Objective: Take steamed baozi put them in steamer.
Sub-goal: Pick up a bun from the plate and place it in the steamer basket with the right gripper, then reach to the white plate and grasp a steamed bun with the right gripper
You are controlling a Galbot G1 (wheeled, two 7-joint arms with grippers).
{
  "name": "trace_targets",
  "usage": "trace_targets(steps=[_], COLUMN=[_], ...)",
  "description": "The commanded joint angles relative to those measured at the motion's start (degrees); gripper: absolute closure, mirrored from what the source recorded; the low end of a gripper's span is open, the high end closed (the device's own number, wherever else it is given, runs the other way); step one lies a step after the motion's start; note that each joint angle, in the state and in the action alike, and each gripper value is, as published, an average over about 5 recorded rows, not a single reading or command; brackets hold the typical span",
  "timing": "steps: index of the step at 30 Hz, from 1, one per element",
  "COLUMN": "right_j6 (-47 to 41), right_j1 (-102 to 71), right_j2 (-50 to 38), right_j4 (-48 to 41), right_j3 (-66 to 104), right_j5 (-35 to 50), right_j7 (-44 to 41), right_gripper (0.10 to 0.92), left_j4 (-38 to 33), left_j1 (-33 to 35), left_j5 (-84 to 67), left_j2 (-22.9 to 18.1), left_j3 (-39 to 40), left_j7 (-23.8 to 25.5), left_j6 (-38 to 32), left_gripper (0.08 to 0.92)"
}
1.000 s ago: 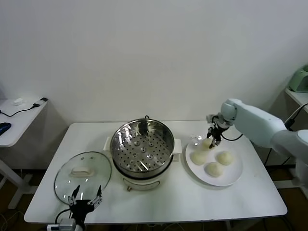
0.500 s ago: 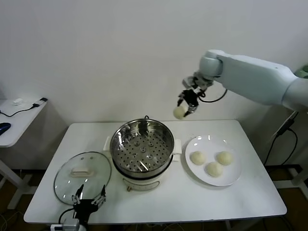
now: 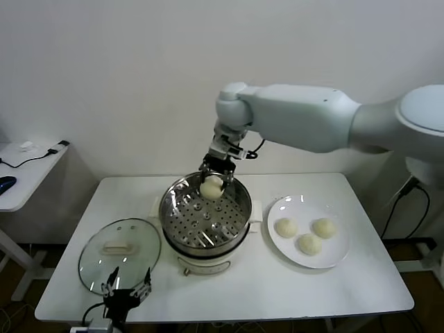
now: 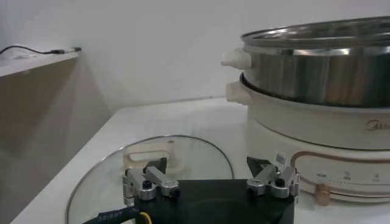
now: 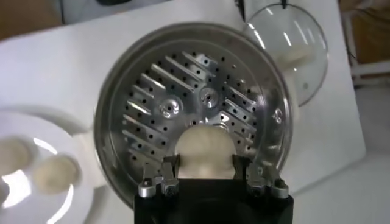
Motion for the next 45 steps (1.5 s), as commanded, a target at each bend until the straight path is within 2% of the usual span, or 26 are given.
trace_targets(steps=[1,19,23,28,33,36,41,45], right_j6=[12.62,15.26,16.65,18.28,18.11,14.33,-3.59,-18.39], right_j1=[-9.34,-16.25,-16.72,-15.18,-8.14,-1.65,10.90,17.92], right_j2=[5.70,9.29,10.20,9.49,5.27,0.54,-12.51,-24.78], right_j4=[-13.99,-24.84,-26.54,-25.51,-19.92,-13.99,1.07,11.14], right_j3=[5.18,10.74,11.14,11.09,6.99,2.07,-12.55,-23.20], right_j5=[-13.77,-17.95,-17.60,-15.47,-4.40,7.45,27.42,29.85], right_j7=[0.47,2.96,3.88,3.59,-0.42,-2.06,-1.61,1.47], right_gripper=[0.423,0.411,0.372,0.255,0.206,0.203,0.202,0.203], left_j4=[-0.31,0.52,0.79,1.04,0.64,0.32,-0.10,-0.33], left_j1=[0.17,-0.24,-0.30,-0.34,-0.25,-0.13,0.02,0.13], left_j5=[0.10,-0.07,-0.14,-0.18,-0.13,-0.04,0.01,0.01], left_j2=[0.07,0.23,0.24,0.20,0.07,-0.02,-0.19,-0.08], left_j3=[0.01,0.01,0.00,-0.03,0.06,0.15,0.21,0.23], left_j7=[-0.05,-0.52,-0.65,-0.77,-0.67,-0.59,-0.51,-0.49], left_j6=[0.01,-0.15,-0.23,-0.20,0.08,0.23,0.40,0.40], left_gripper=[0.177,0.177,0.177,0.177,0.177,0.177,0.177,0.177])
